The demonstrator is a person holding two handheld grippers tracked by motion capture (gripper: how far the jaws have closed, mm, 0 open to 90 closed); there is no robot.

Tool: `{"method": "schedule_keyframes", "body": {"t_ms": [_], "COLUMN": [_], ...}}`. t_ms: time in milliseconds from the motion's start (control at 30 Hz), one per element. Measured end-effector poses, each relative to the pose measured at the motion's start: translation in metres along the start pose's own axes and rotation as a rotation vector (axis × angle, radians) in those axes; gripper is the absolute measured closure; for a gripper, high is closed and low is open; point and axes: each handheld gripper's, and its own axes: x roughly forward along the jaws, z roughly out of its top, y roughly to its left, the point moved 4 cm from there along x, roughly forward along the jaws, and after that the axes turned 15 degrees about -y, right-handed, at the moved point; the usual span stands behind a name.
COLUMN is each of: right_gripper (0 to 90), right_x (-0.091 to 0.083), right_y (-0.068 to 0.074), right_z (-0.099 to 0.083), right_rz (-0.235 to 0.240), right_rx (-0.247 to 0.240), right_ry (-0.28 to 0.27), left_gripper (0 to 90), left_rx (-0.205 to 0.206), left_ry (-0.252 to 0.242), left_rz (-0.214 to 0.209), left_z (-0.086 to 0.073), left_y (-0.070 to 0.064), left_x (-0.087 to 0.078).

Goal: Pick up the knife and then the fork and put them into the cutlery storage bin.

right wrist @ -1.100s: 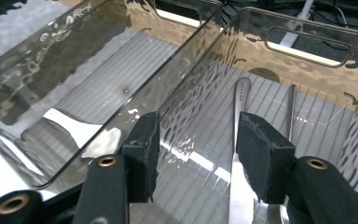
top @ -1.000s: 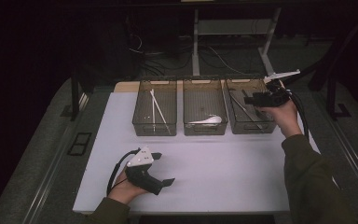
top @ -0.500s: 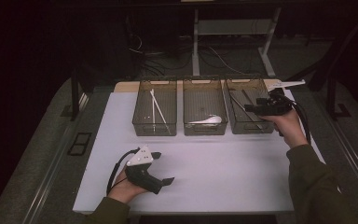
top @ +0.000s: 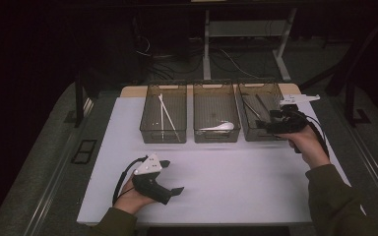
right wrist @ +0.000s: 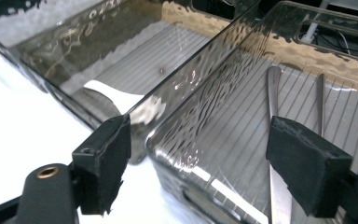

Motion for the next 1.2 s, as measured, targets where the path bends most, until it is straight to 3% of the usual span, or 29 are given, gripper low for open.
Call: {"method": "schedule_keyframes", "body": {"t_ms": [600, 900, 1200], "right_gripper": [19.5, 19.5, 18.9], "right_x": [-0.021, -0.037, -0.054], "right_y": [0.032, 0.043, 0.048], "right_z": [-0.02, -0.031, -0.047], "right_rz": [0.05, 0.072, 0.071], "right_rx": [-0.043, -0.024, -0.009], "right_ry": [-0.046, -0.092, -0.097], "left_gripper": [0.0, 0.0, 0.0], "left_rx": [0.006, 0.009, 0.01], "left_ry": [0.008, 0.002, 0.007], "left_rz": [-0.002, 0.003, 0.008], "left_z": [-0.001, 0.0, 0.001], "left_y": [0.002, 0.001, 0.001], "left_x": [-0.002, -0.003, -0.005]}}
